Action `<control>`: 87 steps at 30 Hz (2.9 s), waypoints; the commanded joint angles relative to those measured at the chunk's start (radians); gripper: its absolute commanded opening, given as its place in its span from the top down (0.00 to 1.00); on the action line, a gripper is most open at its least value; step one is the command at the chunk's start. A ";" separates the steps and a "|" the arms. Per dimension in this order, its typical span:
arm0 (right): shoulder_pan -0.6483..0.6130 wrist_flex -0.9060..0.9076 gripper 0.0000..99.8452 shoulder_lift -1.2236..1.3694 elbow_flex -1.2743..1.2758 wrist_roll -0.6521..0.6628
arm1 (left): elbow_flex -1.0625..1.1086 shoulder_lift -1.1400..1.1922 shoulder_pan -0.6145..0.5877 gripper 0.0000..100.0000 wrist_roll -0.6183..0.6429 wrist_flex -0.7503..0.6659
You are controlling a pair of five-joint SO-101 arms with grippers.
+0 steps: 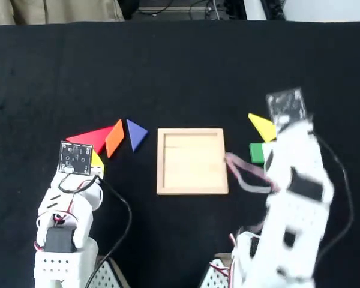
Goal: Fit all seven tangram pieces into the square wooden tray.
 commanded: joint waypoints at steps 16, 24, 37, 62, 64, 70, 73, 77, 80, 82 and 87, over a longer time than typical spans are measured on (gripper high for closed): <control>-0.043 0.206 0.62 0.766 -0.627 0.302 | 0.018 -0.003 0.010 0.97 -0.009 0.017; -0.041 0.298 0.66 1.101 -0.901 0.304 | 0.018 -0.003 0.010 0.97 -0.009 0.017; -0.051 0.479 0.66 1.411 -1.313 0.353 | 0.018 -0.003 0.012 0.97 -0.005 0.017; -0.049 0.706 0.66 1.736 -1.667 0.278 | 0.018 -0.003 0.076 0.97 -0.009 0.018; -0.037 0.678 0.66 1.739 -1.667 0.255 | 0.018 -0.003 0.074 0.97 -0.009 0.018; 0.008 0.667 0.66 1.741 -1.666 0.229 | 0.018 -0.003 0.076 0.97 -0.009 0.018; 0.009 0.667 0.66 1.748 -1.661 0.229 | 0.018 -0.003 0.077 0.97 -0.009 0.018; 0.002 0.664 0.66 1.768 -1.666 0.229 | 0.018 -0.003 0.077 0.97 -0.009 0.018; -0.003 0.658 0.66 1.773 -1.667 0.230 | 0.018 -0.003 0.077 0.97 -0.009 0.018; -0.005 0.644 0.66 1.773 -1.667 0.232 | 0.018 -0.003 0.077 0.97 -0.009 0.018; -0.011 0.637 0.66 1.773 -1.667 0.235 | 0.018 -0.003 0.077 0.97 -0.009 0.018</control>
